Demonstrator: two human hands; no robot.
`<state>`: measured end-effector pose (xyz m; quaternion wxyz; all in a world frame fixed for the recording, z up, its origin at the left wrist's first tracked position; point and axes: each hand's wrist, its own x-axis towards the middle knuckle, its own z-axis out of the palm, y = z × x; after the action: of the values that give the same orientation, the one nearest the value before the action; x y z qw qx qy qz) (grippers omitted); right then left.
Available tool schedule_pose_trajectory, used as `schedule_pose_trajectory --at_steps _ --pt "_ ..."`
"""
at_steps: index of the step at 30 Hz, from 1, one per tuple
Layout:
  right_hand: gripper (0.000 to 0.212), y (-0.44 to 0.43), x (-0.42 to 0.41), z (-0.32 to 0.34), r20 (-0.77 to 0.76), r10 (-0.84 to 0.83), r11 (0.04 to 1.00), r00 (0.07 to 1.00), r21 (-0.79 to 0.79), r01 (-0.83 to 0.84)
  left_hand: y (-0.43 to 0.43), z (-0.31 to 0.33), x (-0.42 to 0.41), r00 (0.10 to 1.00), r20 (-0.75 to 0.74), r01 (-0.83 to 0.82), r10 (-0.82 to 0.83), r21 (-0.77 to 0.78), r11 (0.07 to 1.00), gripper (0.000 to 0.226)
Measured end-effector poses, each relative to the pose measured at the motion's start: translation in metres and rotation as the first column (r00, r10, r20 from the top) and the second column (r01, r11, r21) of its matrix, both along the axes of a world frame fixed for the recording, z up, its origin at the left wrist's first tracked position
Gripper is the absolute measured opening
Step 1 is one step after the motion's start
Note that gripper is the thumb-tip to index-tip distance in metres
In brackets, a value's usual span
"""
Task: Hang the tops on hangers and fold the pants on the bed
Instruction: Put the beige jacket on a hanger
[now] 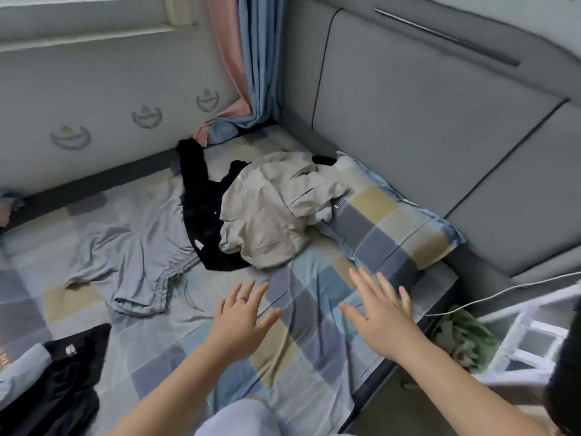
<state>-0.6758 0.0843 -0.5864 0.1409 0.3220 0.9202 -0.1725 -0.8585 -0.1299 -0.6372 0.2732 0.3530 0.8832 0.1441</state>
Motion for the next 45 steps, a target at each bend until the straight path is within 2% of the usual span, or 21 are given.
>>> schedule_pose_trajectory --at_steps 5,10,17,21,26,32,37,41,43,45 --pt "0.069 0.035 -0.076 -0.066 0.052 -0.100 0.995 0.994 0.000 0.100 0.063 -0.066 -0.096 0.992 0.040 0.120 -0.118 -0.036 0.992 0.072" --pt "0.068 0.051 -0.121 -0.074 0.089 -0.165 0.985 0.982 -0.027 0.168 0.095 -0.068 -0.158 0.997 0.037 0.074 -0.073 -0.025 0.997 0.069" --pt "0.067 0.085 -0.134 -0.080 0.048 -0.199 0.979 0.979 -0.037 0.200 0.126 -0.066 -0.178 0.997 0.056 0.058 -0.056 -0.041 0.997 0.069" --pt "0.067 0.129 -0.134 -0.093 0.042 -0.232 0.969 0.972 -0.081 0.235 0.161 -0.071 -0.185 0.997 0.058 0.062 -0.058 -0.056 0.997 0.071" --pt "0.068 0.211 -0.154 -0.133 0.042 -0.189 0.967 0.981 -0.165 0.194 0.238 -0.095 -0.208 1.000 -0.007 0.002 -0.003 -0.050 0.999 0.072" --pt "0.071 0.326 -0.230 -0.209 -0.041 -0.227 0.947 0.973 -0.244 0.210 0.343 -0.172 -0.213 0.998 -0.024 0.048 -0.051 -0.109 0.993 0.073" --pt "0.076 0.399 -0.293 -0.270 -0.191 -0.191 0.967 0.963 -0.206 0.151 0.413 -0.239 -0.233 0.994 -0.073 0.069 -0.079 -0.134 0.989 0.087" --pt "0.080 0.438 -0.345 -0.292 -0.259 -0.250 0.965 0.933 -0.142 0.219 0.465 -0.265 -0.253 0.976 -0.187 0.091 -0.109 -0.104 0.990 0.092" --pt "0.078 0.446 -0.364 -0.298 -0.294 -0.269 0.963 0.917 -0.097 0.251 0.483 -0.273 -0.258 0.979 -0.175 0.087 -0.103 -0.097 0.991 0.097" --pt "0.068 0.450 -0.377 -0.302 -0.263 -0.292 0.956 0.920 -0.083 0.280 0.494 -0.278 -0.262 0.988 -0.139 0.049 -0.063 -0.098 0.994 0.101"
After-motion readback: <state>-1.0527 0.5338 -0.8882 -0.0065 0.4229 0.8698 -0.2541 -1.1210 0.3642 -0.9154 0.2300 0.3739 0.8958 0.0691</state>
